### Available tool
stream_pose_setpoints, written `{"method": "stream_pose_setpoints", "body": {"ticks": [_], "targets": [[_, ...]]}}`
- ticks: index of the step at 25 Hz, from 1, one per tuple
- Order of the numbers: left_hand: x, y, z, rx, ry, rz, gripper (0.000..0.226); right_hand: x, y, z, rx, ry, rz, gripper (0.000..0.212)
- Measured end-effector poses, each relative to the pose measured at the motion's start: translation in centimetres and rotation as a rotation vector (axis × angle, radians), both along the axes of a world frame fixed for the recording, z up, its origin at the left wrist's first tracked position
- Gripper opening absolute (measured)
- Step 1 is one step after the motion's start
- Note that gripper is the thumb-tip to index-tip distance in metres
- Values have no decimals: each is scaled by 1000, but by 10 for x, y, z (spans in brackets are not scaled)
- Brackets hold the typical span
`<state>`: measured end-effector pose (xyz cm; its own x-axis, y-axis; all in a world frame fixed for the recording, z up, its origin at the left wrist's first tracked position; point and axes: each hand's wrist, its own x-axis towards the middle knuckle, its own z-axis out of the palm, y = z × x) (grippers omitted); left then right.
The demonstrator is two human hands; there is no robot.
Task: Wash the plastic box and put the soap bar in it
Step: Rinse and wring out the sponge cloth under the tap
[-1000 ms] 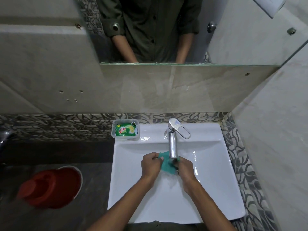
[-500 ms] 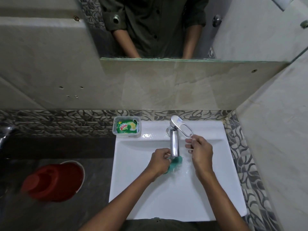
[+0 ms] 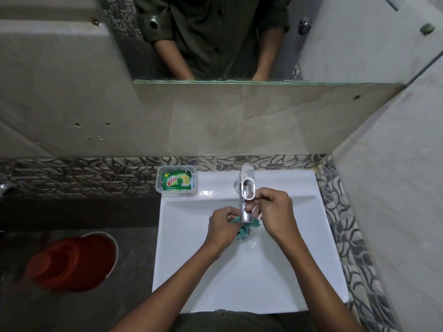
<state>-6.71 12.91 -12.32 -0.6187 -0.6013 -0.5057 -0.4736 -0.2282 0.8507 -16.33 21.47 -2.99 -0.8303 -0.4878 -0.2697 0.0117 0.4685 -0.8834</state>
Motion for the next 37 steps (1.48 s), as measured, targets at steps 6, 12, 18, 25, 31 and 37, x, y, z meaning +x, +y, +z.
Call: {"method": "stream_pose_setpoints", "body": {"ticks": [6, 12, 18, 25, 31, 37], "targets": [[13, 17, 6, 79, 153, -213, 34, 28, 19, -76, -27, -652, -209, 21], [45, 16, -4, -378, 264, -430, 39, 13, 23, -102, -287, -1050, -636, 27], [66, 5, -21, -236, 5, -241, 38, -19, 29, -53, -70, -408, -441, 50], [62, -2, -20, -238, -8, -264, 40, -32, 30, 49, -227, 426, -135, 65], [51, -4, -18, -233, 8, -270, 41, -24, 27, -2, -198, 494, -103, 64], [48, -2, -16, -230, 5, -280, 40, 7, 48, -100, 116, 417, -10, 43]]}}
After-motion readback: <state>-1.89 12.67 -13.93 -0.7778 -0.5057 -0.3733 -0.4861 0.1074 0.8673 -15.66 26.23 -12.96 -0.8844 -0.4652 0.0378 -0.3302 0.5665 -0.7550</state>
